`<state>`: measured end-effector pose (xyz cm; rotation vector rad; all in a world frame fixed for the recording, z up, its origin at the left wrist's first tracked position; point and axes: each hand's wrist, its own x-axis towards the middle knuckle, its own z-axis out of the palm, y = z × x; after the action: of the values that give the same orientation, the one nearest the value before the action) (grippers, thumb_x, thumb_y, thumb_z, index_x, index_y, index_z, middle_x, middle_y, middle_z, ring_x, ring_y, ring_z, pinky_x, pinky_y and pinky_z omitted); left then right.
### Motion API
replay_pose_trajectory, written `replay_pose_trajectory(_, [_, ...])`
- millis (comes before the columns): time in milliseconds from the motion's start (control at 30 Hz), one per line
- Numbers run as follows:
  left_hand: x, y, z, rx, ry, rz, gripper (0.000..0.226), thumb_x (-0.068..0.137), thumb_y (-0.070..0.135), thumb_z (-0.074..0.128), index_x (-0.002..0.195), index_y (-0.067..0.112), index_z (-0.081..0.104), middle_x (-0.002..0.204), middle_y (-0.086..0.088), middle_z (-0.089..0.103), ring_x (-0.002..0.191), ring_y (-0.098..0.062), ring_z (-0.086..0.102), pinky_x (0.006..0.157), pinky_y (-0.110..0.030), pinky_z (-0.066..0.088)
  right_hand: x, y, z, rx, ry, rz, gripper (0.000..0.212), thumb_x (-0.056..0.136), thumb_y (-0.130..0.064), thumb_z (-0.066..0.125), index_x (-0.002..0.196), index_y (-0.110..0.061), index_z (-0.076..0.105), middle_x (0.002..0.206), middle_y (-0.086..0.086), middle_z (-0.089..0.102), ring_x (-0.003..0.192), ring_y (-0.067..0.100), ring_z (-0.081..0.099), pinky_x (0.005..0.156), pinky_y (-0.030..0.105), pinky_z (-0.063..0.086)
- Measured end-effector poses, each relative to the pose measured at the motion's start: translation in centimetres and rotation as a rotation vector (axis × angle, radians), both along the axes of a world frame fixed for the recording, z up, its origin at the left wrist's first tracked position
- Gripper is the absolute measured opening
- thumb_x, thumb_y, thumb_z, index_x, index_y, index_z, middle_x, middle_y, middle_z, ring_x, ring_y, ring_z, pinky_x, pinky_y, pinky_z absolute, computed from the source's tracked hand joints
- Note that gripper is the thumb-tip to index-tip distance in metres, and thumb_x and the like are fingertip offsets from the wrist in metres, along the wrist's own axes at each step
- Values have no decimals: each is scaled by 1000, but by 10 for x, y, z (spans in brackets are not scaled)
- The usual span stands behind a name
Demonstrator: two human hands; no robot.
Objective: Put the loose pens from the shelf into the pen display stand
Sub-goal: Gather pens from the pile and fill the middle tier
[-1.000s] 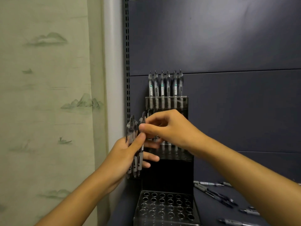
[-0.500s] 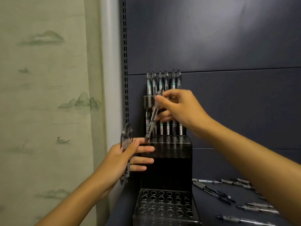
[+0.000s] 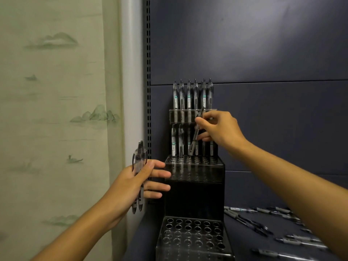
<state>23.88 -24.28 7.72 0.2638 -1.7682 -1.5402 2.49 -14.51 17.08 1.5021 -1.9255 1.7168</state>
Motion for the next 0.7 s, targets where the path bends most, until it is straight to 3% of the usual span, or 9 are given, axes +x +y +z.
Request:
replay_pose_trajectory(333, [-3,6,-2,-23,-13,-18,35,91,34,47,108,8,64,96,-11,76,77,-27,75,64,-31,61,6,-11,-8,46,75,42,12,95,-30,65,103,-21,67,89,-2,73,66,13,74,66,26,62])
replay_pose_trajectory(700, [-6,8,-4,-25,-22,-51,36,86,33,50,109,8,63,96,-11,76,76,-27,75,64,-31,61,3,-20,-21,232,222,-69,23,93,-33,67,95,-11,70,82,2,75,62,11,73,68,29,62])
